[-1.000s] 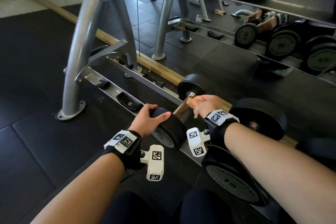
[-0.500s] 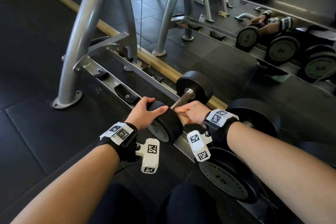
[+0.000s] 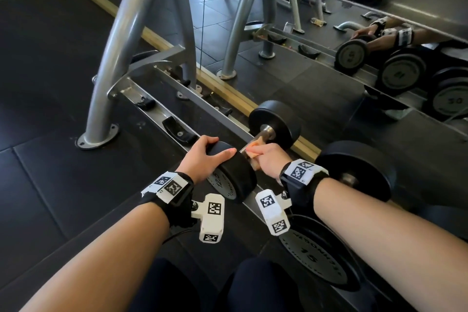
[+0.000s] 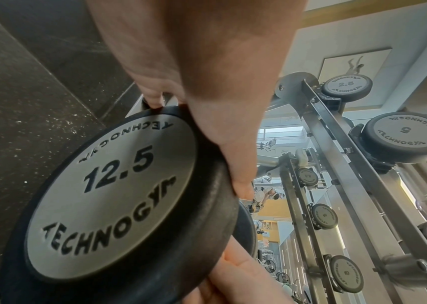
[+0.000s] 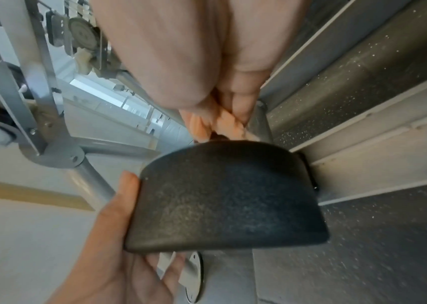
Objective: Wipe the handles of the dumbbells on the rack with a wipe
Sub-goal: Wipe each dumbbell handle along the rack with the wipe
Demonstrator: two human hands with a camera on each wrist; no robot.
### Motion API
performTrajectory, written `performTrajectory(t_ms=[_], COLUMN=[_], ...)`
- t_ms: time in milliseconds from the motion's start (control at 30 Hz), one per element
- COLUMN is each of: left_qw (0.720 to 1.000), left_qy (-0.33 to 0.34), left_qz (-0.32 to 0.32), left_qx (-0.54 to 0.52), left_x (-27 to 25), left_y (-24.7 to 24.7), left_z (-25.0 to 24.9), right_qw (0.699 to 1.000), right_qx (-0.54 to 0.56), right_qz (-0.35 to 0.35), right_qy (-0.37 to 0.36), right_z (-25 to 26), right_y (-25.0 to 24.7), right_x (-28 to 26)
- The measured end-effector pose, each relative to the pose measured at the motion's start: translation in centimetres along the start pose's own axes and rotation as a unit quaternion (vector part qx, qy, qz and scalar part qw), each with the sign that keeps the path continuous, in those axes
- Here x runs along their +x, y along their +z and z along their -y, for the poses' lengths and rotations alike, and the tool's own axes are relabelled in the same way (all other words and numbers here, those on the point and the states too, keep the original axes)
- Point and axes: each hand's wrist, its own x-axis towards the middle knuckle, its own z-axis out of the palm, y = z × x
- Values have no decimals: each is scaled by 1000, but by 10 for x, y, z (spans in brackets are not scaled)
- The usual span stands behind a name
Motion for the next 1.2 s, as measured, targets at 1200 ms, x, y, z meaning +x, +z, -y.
performTrajectory(t_ms=[1200], left_qw=[999], left_qy=[-26], left_qz=[3], left_qx=[-37], left_x=[-1], left_y=[0], left_z=[0], right_qw=[983], right_qx=[172], right_qz=[50], right_qy=[48], right_z=[6], right_y=[-12], right_x=[4])
